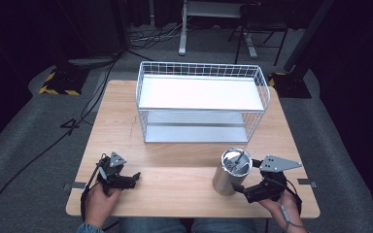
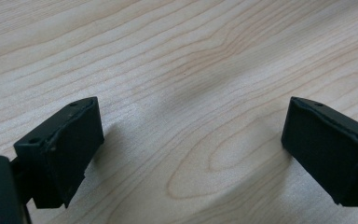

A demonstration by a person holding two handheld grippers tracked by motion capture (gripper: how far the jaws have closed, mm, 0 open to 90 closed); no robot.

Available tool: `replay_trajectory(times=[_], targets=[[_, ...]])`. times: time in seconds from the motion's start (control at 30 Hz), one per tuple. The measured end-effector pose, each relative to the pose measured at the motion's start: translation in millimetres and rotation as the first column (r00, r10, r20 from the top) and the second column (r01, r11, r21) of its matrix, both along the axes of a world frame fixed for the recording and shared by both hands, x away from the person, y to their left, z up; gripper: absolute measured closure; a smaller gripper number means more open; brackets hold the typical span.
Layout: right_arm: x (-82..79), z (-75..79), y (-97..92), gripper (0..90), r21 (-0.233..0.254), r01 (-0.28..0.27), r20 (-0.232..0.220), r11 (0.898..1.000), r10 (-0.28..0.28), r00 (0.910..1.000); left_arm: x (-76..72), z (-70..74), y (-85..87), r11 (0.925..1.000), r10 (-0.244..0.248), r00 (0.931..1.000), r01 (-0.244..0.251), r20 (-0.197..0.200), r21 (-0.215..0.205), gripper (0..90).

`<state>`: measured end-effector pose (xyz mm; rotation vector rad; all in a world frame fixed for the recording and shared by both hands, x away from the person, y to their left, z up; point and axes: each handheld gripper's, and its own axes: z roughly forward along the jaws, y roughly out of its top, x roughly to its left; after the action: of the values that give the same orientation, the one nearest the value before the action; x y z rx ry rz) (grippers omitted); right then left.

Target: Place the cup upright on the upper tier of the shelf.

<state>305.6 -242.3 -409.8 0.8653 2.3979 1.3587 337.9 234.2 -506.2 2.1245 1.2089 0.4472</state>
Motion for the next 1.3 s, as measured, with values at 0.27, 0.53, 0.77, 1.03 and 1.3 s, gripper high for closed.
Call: replay_trajectory(times=[0.27,0.53,0.77,1.03,1.3], targets=[[7.7,-5.6,5.7,0.0,0.031,0.003,0.017,1.000,-0.004,0.9998,0.1,0.1,0.2,1.0000,-0.002,1.0000,0.002,0.001,0.003,5.9],[14.3,-13.1,11.0,0.0,0.070,0.007,0.042,0.997,-0.010,0.9991,-0.1,-0.1,-0.2,1.0000,0.001,1.0000,-0.001,-0.001,-0.003,5.9],[19.2,-19.6,16.0,0.0,0.099,0.008,0.046,0.995,-0.013,0.9989,0.1,0.2,0.3,1.0000,-0.002,1.0000,0.002,0.002,0.005,5.9],[21.9,-23.5,19.1,0.8,0.101,0.003,0.053,0.995,-0.008,0.9986,0.1,0.1,0.2,1.0000,-0.002,1.0000,0.002,0.002,0.004,5.9],[20.2,-20.3,20.2,2.7,0.074,0.000,0.076,0.997,-0.005,0.9971,0.1,0.2,0.3,1.0000,-0.002,1.0000,0.002,0.002,0.004,5.9]])
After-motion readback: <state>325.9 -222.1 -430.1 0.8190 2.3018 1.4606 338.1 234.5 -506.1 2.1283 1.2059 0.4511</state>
